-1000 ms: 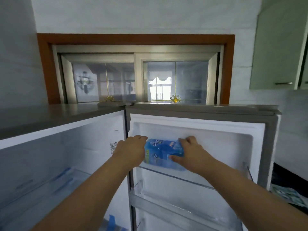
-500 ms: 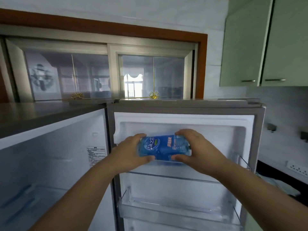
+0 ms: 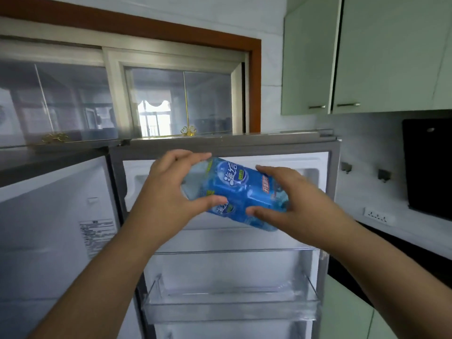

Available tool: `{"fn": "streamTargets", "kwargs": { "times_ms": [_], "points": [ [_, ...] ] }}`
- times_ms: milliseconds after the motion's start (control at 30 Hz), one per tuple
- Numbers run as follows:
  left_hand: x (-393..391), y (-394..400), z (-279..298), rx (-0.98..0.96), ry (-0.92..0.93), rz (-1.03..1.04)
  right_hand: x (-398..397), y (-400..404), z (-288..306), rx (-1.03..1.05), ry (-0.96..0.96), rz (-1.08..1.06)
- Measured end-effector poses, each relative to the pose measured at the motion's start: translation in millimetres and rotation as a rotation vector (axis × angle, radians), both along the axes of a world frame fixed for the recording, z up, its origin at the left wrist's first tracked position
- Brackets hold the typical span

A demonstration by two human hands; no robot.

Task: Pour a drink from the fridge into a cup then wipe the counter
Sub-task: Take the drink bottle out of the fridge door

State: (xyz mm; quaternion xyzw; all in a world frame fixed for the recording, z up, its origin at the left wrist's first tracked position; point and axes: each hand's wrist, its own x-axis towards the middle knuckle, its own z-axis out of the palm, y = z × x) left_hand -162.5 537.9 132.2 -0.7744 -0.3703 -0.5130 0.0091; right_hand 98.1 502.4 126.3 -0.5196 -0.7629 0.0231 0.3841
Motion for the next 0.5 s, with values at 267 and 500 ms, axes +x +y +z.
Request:
{"fn": "streamTargets", "kwargs": {
  "times_ms": [267,500],
  "points": [
    [74,-18,-12,-0.364,-0.522,-0.449,18,-36,-43,-0.102,0.658,0.166],
    [110,-34,-47,-0.506,-0.323,-0.603,41,-70,-111,-0.222,0.844,0.127]
  ]
}}
